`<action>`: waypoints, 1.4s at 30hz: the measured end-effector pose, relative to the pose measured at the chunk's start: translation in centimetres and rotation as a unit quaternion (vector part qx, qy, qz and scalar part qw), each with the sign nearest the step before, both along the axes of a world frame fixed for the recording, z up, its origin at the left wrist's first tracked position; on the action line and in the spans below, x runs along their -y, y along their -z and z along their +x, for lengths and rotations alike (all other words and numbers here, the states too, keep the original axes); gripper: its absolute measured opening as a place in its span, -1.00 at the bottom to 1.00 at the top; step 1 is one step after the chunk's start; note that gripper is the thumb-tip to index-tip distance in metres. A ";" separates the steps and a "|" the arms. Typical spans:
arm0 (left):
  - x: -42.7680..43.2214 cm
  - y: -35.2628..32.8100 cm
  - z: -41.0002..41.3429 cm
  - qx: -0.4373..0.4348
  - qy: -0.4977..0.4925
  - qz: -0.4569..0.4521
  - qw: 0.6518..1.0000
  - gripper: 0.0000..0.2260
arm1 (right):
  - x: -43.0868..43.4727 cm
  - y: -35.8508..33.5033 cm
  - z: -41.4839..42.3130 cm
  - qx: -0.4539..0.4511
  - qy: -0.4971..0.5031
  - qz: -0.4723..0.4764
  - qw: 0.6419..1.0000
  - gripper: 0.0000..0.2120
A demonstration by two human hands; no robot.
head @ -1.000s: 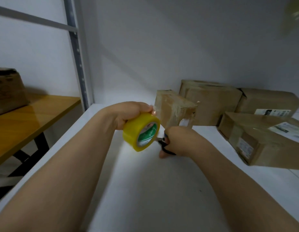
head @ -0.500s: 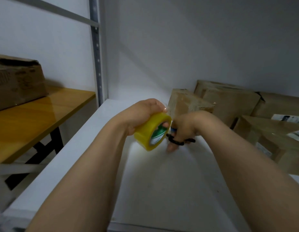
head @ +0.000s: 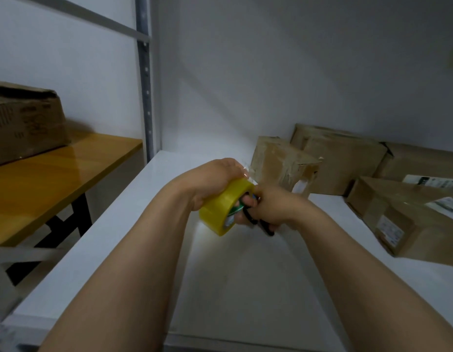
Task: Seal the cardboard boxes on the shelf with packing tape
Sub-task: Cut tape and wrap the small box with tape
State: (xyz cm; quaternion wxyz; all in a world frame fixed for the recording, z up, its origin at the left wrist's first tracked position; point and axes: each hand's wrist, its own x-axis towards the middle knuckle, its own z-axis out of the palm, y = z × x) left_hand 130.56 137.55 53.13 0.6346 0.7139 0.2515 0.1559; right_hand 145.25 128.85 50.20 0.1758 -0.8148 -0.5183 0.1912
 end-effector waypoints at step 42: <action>1.3 2.3 2.1 0.114 -0.108 0.388 0.908 -0.18 | 1.6 -1.5 0.0 -0.294 0.107 0.461 0.831 -0.65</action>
